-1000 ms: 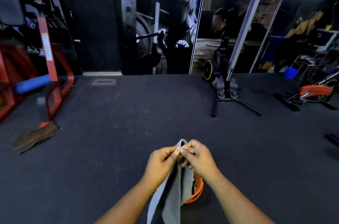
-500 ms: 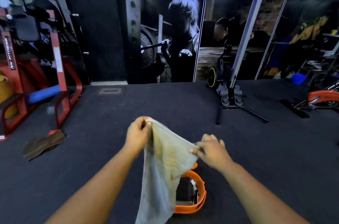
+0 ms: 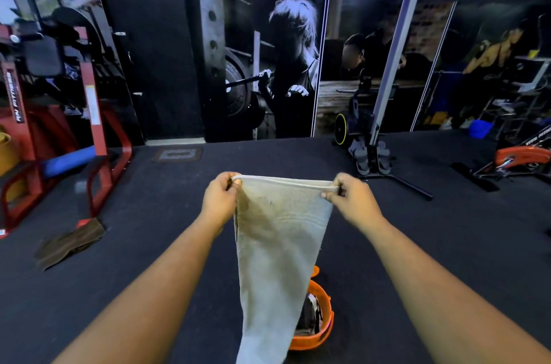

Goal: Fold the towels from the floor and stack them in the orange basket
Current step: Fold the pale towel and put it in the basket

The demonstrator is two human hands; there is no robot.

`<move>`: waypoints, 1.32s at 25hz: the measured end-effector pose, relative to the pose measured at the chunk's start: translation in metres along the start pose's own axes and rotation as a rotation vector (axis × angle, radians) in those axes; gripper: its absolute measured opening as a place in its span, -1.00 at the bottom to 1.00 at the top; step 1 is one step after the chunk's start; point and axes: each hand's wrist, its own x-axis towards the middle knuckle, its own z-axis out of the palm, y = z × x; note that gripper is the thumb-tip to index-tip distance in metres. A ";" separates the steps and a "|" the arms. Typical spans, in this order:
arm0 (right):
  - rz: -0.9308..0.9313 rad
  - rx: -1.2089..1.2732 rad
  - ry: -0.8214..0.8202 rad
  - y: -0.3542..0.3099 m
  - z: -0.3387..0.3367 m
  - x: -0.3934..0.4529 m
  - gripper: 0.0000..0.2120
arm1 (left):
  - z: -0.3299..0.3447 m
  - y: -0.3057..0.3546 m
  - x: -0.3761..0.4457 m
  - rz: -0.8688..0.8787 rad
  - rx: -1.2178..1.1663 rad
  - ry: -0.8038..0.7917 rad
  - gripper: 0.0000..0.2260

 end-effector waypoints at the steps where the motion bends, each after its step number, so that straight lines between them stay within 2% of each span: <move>1: 0.021 0.115 0.035 0.002 0.000 0.000 -0.73 | 0.001 0.002 -0.002 0.004 -0.030 -0.003 -0.88; 4: 0.081 0.390 0.024 0.005 -0.002 0.000 -0.70 | 0.002 0.007 -0.005 0.005 -0.104 -0.017 -0.87; 7: 0.203 0.614 0.045 0.006 -0.002 -0.002 -0.90 | 0.003 0.007 -0.009 -0.009 -0.170 -0.018 -0.86; 8: 0.251 0.672 0.060 0.006 0.000 -0.004 -0.90 | 0.004 0.006 -0.011 -0.018 -0.195 -0.020 -0.86; 12: 0.316 0.645 0.224 0.010 0.016 -0.012 -0.79 | 0.015 0.006 -0.021 -0.055 -0.281 0.002 -0.91; 16: 0.263 0.676 0.311 -0.007 0.041 -0.025 -0.84 | 0.041 0.010 -0.051 -0.034 -0.369 0.063 -0.90; 19: 0.202 0.686 0.240 -0.023 0.058 -0.032 -0.90 | 0.060 0.014 -0.070 0.017 -0.371 0.023 -0.86; 23: 0.098 0.654 0.154 -0.038 0.071 -0.038 -0.96 | 0.073 0.022 -0.080 0.131 -0.252 -0.019 -0.79; 26: 0.096 0.711 0.045 -0.038 0.076 -0.036 -0.86 | 0.077 0.023 -0.080 0.131 -0.227 0.003 -0.76; 29: 0.210 0.883 -0.085 -0.037 0.080 -0.033 -0.77 | 0.076 0.024 -0.080 0.154 -0.216 -0.039 -0.75; 33: 0.230 0.922 -0.221 -0.038 0.080 -0.028 -0.65 | 0.068 0.027 -0.071 0.110 -0.366 -0.078 -0.77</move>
